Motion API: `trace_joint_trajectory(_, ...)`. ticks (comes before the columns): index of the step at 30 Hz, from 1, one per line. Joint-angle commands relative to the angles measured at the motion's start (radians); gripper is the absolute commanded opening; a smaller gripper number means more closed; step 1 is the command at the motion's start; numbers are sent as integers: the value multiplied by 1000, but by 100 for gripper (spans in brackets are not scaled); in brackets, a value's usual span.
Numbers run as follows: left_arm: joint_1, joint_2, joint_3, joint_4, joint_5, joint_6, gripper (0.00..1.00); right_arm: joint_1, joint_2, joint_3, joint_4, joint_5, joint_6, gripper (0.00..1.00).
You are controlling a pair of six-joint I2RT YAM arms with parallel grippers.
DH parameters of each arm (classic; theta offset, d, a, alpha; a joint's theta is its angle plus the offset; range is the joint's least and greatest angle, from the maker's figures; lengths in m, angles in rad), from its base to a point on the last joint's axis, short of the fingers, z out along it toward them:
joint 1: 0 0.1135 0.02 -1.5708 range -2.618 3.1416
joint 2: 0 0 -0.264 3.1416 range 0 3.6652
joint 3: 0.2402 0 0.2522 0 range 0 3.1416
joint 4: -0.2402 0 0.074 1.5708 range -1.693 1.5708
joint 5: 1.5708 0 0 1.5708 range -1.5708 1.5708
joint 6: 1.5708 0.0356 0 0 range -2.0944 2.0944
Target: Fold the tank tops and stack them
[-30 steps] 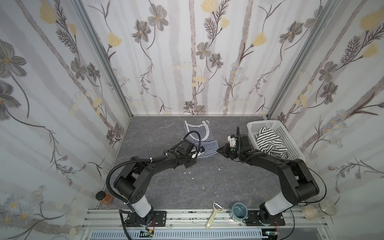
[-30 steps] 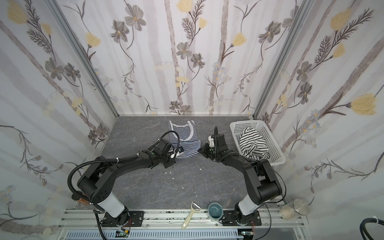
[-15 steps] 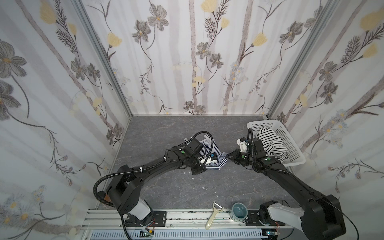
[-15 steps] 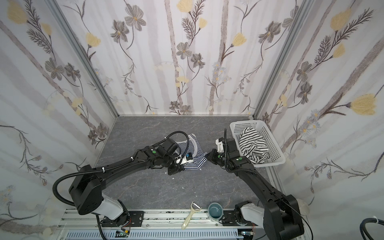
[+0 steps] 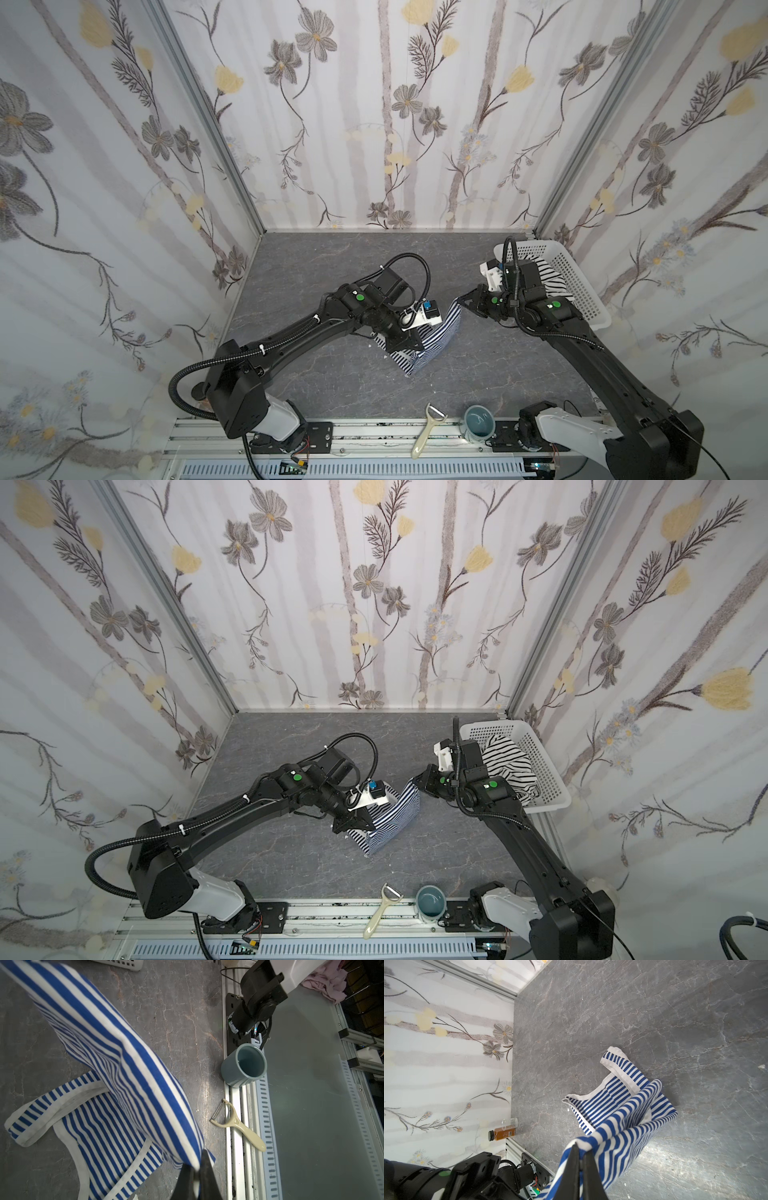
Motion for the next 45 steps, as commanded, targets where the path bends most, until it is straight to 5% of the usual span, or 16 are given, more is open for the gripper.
trace_joint_trajectory(1,43,19,-31,-24,15,52,0,4,92,44,37,-18,-29,0)
trace_joint_trajectory(15,201,164,-88,-23,90,112,1,57,523,315,28,9,-95,0)
trace_joint_trajectory(22,178,141,-43,-23,130,57,3,57,364,168,26,26,-99,0)
trace_joint_trajectory(35,-38,163,9,-21,147,-2,4,38,-78,-189,17,67,-36,0)
trace_joint_trajectory(45,-117,185,3,-21,140,-1,7,-7,-224,-294,-18,67,-17,0)
